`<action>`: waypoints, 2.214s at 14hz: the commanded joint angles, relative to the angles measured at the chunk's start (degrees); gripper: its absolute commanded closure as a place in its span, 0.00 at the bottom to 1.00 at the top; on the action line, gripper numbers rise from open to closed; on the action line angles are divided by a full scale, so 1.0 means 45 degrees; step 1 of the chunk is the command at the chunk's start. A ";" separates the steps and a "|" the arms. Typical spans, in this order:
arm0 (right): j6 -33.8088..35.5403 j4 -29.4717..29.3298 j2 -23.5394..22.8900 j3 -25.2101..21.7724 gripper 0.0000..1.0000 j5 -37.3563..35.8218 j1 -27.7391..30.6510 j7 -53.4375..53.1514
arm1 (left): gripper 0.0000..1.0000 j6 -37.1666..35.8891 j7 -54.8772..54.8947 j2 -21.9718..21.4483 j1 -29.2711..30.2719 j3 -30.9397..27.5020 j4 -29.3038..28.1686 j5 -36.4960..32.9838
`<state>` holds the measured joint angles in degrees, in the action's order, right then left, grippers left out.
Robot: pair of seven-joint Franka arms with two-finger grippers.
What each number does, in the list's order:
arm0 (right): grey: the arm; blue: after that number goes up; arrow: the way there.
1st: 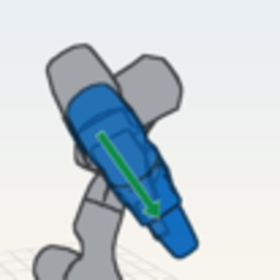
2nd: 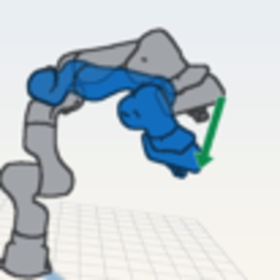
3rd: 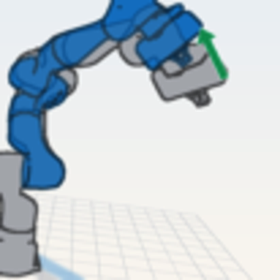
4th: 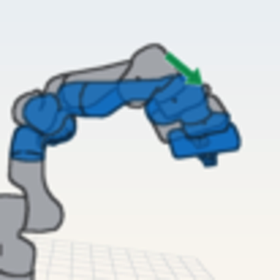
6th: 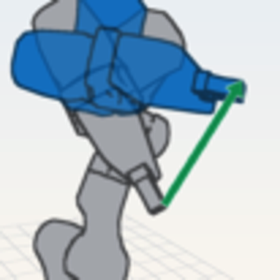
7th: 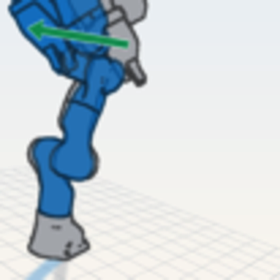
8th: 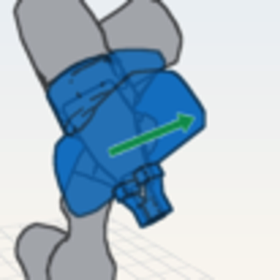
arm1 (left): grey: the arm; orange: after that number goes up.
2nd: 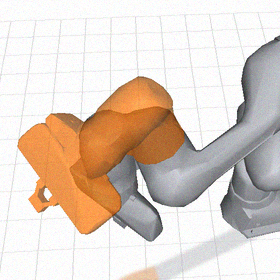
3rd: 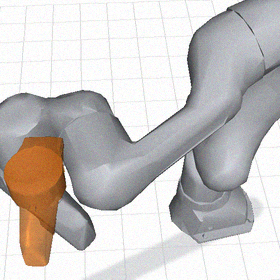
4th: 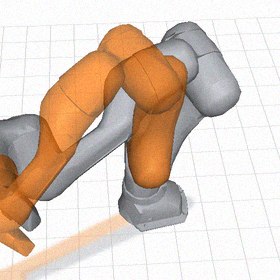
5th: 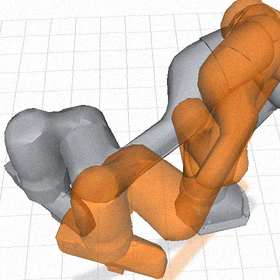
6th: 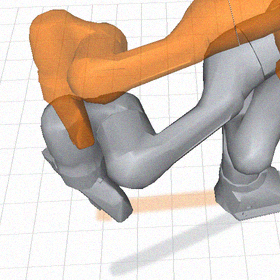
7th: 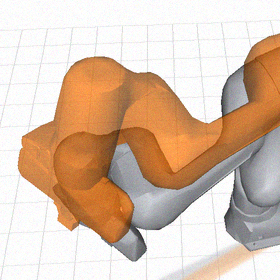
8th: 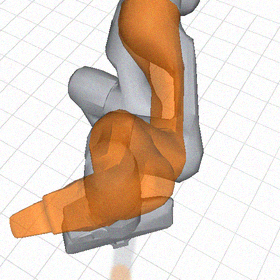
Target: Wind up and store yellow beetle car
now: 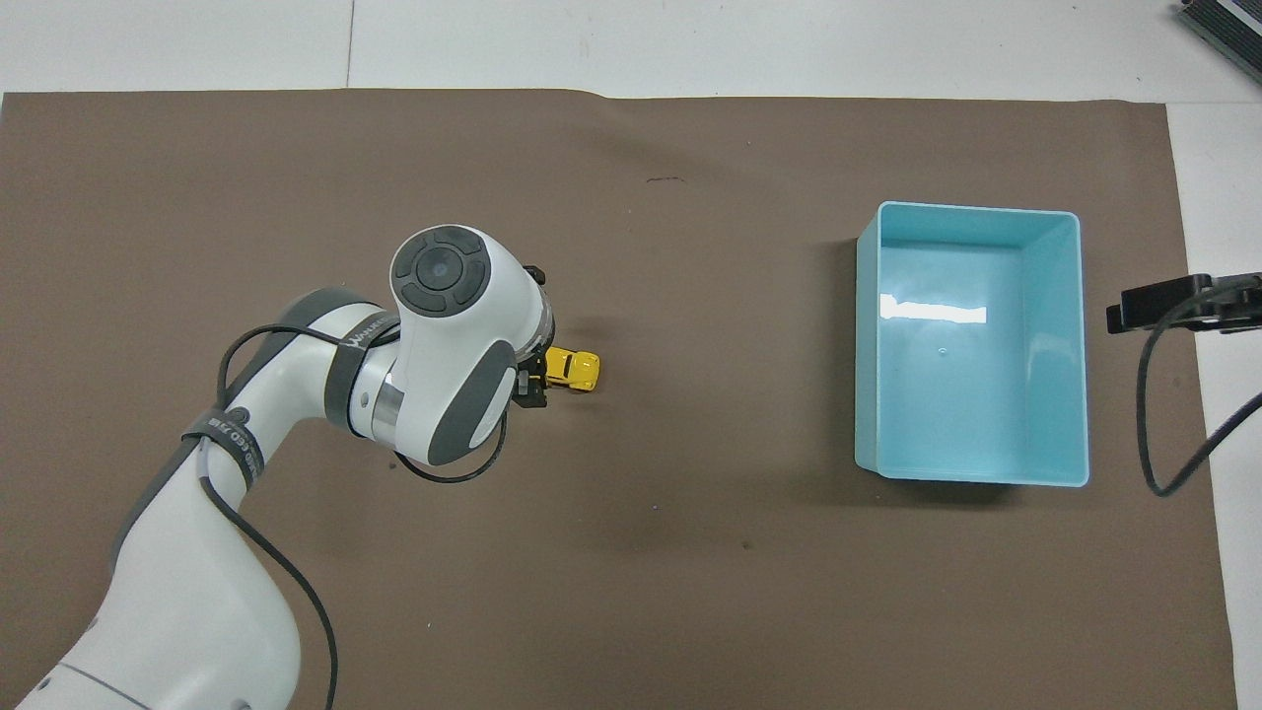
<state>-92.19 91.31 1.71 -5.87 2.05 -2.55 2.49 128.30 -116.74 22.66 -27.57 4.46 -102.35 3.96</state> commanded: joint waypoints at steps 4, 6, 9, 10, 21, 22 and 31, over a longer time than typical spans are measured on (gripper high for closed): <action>0.0039 0.0333 0.0322 0.0014 0.00 -0.0007 0.0117 0.0268 | 0.00 0.0375 -0.0424 0.0238 -0.0571 -0.0229 -0.0418 -0.0041; 0.0058 0.0333 0.0322 0.0014 0.00 -0.0007 0.0117 0.0287 | 0.00 0.0394 -0.0424 0.0237 -0.0571 -0.0229 -0.0498 -0.0041; 0.0058 0.0333 0.0322 0.0014 0.00 -0.0007 0.0117 0.0287 | 0.13 0.0200 -0.0424 0.0237 -0.0455 -0.0249 -0.0517 -0.0041; 0.0058 0.0333 0.0322 0.0014 0.00 -0.0007 0.0117 0.0287 | 0.26 0.0218 -0.0443 0.0237 -0.0416 -0.0249 -0.0498 -0.0041; -0.0001 0.0333 0.0322 0.0014 0.00 -0.0007 0.0117 0.0287 | 1.00 0.0452 -0.1788 0.0257 -0.0259 -0.0268 -0.0498 -0.0041; -0.0001 0.0333 0.0322 0.0014 0.00 -0.0007 0.0117 0.0287 | 1.00 0.0472 -0.1714 0.0276 -0.0143 -0.0249 -0.0498 -0.0041; -0.0040 0.0333 0.0322 0.0014 0.00 0.0012 0.0136 0.0287 | 1.00 0.0453 -0.0152 0.0198 0.0482 -0.0249 -0.0986 -0.0041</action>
<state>-92.20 91.39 1.77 -5.87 2.05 -2.52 2.49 128.73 -120.04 23.79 -27.56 3.31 -104.26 3.95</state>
